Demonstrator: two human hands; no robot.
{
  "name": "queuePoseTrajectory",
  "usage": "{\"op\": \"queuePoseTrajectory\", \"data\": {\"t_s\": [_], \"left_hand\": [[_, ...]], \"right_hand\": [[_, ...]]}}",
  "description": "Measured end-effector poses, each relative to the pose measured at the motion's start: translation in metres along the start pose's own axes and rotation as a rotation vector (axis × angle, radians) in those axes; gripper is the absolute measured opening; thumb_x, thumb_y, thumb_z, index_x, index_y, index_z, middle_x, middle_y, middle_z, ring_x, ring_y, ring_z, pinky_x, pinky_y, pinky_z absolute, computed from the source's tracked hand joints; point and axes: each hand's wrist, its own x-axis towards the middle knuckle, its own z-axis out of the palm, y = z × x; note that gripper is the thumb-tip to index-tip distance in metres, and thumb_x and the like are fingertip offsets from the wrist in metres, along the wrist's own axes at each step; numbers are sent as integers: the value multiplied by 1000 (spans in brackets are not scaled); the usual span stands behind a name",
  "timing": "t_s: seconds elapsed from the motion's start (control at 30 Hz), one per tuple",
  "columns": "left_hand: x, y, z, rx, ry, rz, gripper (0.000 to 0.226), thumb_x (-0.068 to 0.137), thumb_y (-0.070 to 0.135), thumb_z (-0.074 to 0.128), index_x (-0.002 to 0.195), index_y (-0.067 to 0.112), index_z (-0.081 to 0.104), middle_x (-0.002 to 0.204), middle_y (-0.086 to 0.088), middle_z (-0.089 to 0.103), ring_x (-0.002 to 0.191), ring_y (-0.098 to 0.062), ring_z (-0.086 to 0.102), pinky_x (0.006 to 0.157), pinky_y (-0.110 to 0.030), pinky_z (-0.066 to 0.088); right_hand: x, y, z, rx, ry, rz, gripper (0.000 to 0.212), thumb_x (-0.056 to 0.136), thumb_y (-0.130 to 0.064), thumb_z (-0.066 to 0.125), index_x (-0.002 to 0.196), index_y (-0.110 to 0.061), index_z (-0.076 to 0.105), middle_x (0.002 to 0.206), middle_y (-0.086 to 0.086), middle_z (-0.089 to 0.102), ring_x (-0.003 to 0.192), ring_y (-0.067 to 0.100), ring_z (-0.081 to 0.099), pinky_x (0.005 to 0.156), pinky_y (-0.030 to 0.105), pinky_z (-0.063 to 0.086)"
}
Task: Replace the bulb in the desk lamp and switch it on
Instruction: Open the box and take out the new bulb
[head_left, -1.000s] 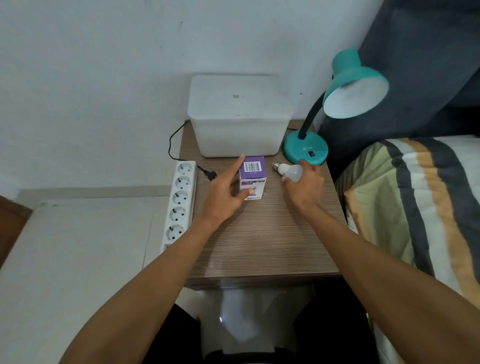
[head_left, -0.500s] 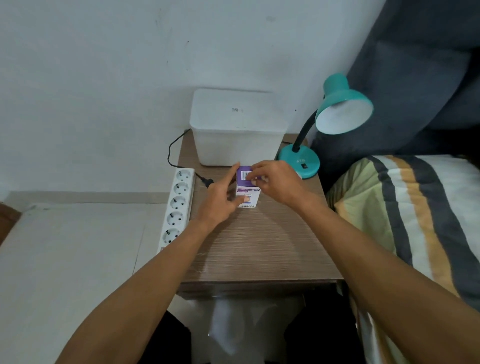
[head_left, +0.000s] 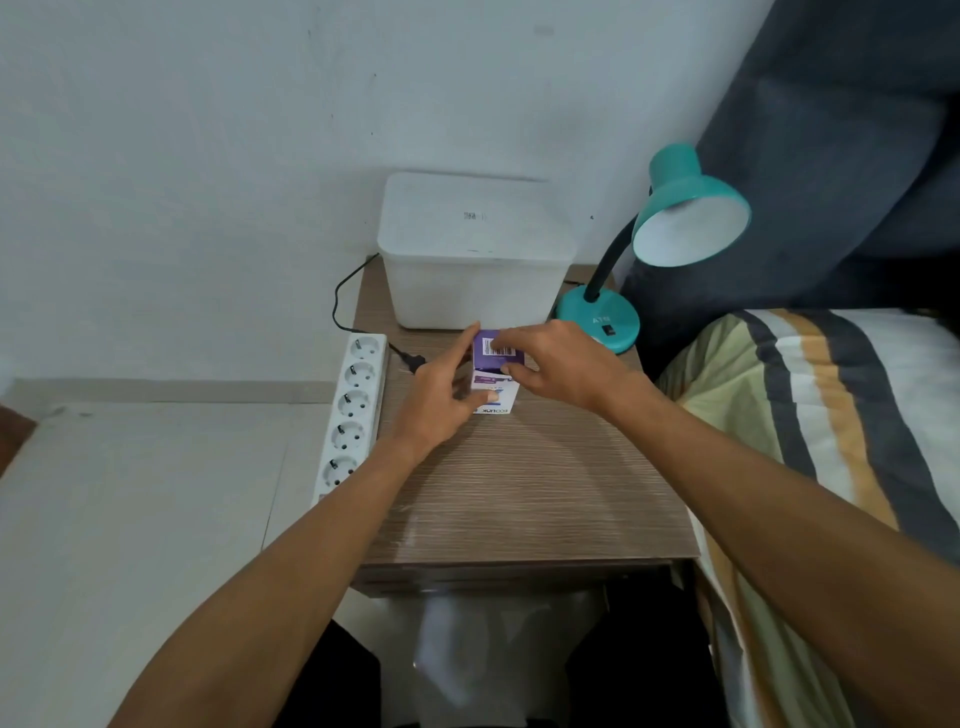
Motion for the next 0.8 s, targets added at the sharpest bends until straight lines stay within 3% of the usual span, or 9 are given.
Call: {"op": "queuePoseTrajectory", "data": {"t_s": [0.13,0.23,0.4,0.5,0.63,0.73,0.8], "left_hand": [[1,0,-2,6,-15,6,96,83,6,84,160,25,31,140,-3,64,123,-14,66,104,-44,56],[1,0,-2,19,-13,20,98,83,8,84,161,29,29,142,-2,62,126,-14,64,104,-44,56],[-3,0,-2,102,6,82,98,85,15,84,160,27,22,144,0,61,128,-12,62,107,-31,51],[-3,-1,-3,131,0,123,90,85,15,84,157,23,31,145,-2,60,126,-14,63,107,-30,50],[3,2,-8,186,-38,127,93,82,20,86,159,21,35,150,-2,57,132,-14,57,111,-27,44],[7,3,-11,213,-55,103,97,81,22,87,160,22,32,151,-2,55,134,-15,55,110,-27,43],[8,3,-11,231,-59,96,98,81,24,87,161,23,30,152,-2,54,135,-18,55,111,-33,44]], "right_hand": [[-5,3,7,7,71,-39,33,100,-25,58,128,-9,64,114,10,74,94,27,71,75,39,57],[-3,3,9,95,166,32,29,104,-23,51,127,-11,64,104,8,77,87,25,72,72,39,58],[12,-2,13,430,344,369,18,102,-29,56,116,-18,64,101,2,75,88,13,70,76,37,61],[23,-4,14,574,458,572,19,97,-35,64,106,-20,56,97,-3,69,93,15,67,76,37,60],[29,-4,19,555,546,643,16,95,-32,68,96,-18,60,92,-7,64,90,16,63,81,39,56],[24,-5,26,364,543,565,20,91,-37,71,103,-21,68,107,-1,60,99,14,57,78,33,51],[20,-6,29,263,461,483,22,89,-35,73,107,-21,71,105,0,60,100,15,53,74,31,47]]}}
